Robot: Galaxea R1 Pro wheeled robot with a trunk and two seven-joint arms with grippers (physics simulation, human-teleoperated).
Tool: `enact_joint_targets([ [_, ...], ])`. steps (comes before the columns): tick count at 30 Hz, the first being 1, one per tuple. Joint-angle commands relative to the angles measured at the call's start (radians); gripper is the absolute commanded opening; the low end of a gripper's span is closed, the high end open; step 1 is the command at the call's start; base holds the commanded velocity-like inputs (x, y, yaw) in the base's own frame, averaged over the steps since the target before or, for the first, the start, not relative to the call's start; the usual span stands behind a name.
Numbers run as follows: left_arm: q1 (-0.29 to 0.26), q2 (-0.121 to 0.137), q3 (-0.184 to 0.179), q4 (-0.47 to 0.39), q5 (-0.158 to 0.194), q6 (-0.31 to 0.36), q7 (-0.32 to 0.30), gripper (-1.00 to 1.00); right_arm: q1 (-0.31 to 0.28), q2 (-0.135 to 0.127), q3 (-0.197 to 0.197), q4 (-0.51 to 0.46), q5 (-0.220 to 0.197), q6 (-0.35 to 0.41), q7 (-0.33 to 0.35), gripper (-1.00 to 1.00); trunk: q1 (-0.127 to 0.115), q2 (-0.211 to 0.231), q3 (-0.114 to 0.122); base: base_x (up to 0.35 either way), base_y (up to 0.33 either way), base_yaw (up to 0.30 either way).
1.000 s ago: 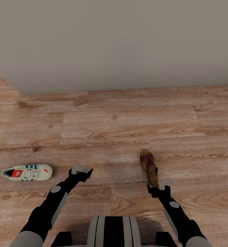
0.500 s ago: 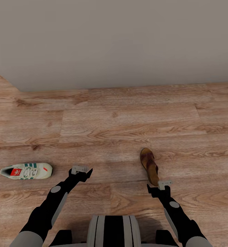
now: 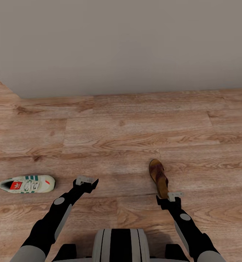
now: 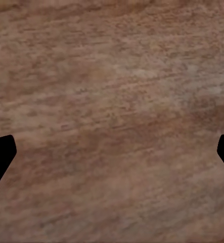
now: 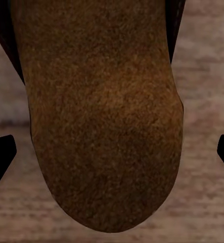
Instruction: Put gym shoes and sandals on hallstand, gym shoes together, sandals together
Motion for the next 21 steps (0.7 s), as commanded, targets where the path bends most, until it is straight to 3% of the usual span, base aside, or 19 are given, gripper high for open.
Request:
enact_joint_targets([
  [1, 0.0, 0.001, -0.001, -0.001, 0.007, 0.007, -0.002, 1.0, 0.0, 0.001, -0.005, 0.0, 0.01, -0.003, 0.005, 1.0, 0.0, 0.0, 0.0, 0.032, 0.0, 0.0],
  [8, 0.0, 0.0, -0.001, 0.002, 0.008, 0.007, -0.002, 1.0, 0.0, 0.001, -0.005, -0.001, 0.01, -0.003, 0.005, 1.0, 0.0, 0.0, 0.0, 0.011, 0.0, 0.0],
  [9, 0.0, 0.0, -0.001, 0.002, 0.008, 0.007, -0.002, 1.0, 0.0, 0.001, -0.005, -0.001, 0.01, -0.003, 0.005, -1.0, 0.0, 0.0, 0.0, 0.004, 0.0, 0.0],
  [21, 0.0, -0.001, 0.0, 0.003, 0.008, 0.007, -0.002, 1.0, 0.0, 0.001, -0.005, -0.001, 0.01, -0.003, 0.006, -1.0, 0.0, 0.0, 0.0, 0.001, 0.0, 0.0],
])
